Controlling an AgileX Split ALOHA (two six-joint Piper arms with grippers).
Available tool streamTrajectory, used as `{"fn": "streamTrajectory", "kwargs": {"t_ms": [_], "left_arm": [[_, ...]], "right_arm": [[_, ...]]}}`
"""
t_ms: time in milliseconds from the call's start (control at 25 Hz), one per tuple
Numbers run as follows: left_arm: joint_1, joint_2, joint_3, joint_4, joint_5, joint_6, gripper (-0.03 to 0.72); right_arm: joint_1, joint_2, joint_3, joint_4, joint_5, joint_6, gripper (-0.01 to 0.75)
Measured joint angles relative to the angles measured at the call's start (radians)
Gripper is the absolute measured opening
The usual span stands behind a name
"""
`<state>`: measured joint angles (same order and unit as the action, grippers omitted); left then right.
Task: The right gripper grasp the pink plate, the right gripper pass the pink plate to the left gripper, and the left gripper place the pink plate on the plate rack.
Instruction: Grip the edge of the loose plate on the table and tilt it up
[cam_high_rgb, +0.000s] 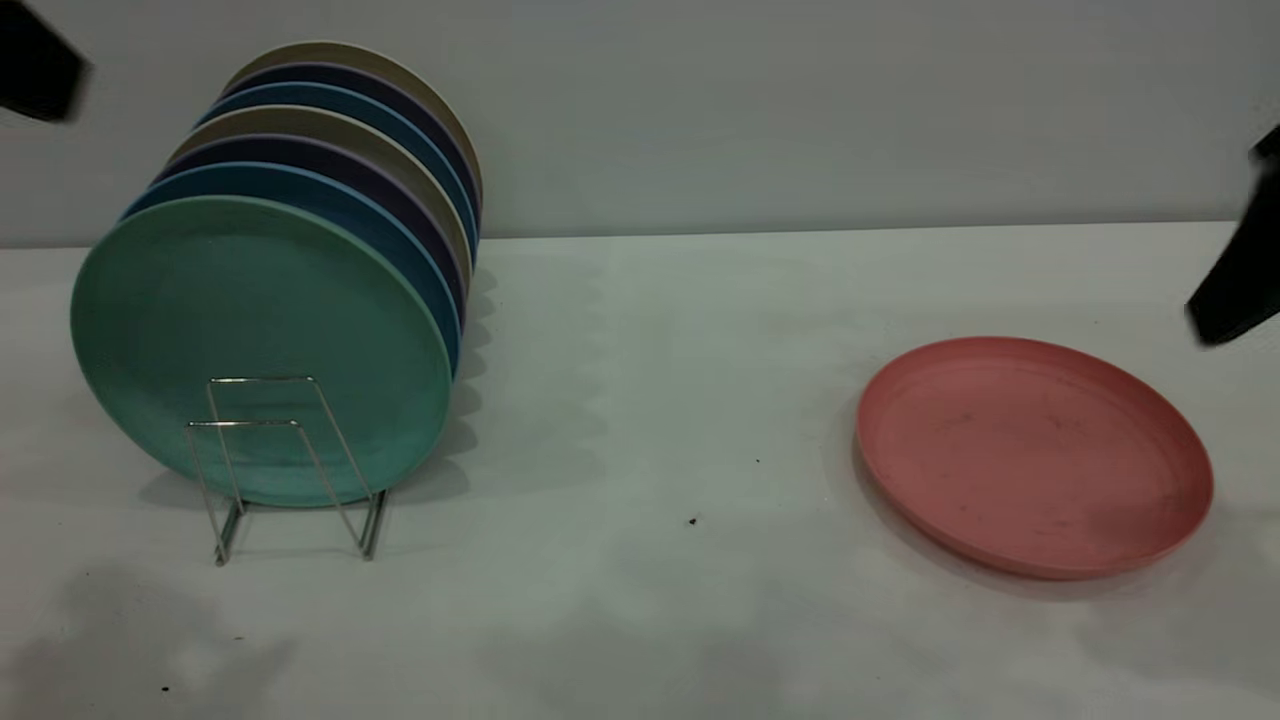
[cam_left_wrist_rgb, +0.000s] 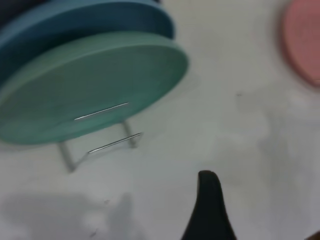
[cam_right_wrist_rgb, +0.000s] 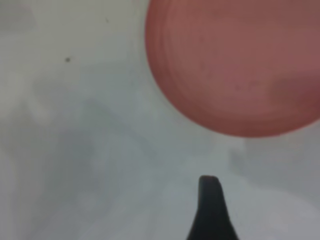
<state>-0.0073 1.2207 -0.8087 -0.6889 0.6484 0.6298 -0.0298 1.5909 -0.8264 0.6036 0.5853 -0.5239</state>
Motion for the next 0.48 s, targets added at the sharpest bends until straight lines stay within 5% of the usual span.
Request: {"fn": "streamTrajectory", "kwargs": {"t_ms": [480], "left_arm": [[-0.254, 0.405, -0.176, -0.101, -0.057, 0.131, 0.591]], "right_arm": [[-0.168, 0.282, -0.115, 0.191, 0.072, -0.190, 0.575]]}}
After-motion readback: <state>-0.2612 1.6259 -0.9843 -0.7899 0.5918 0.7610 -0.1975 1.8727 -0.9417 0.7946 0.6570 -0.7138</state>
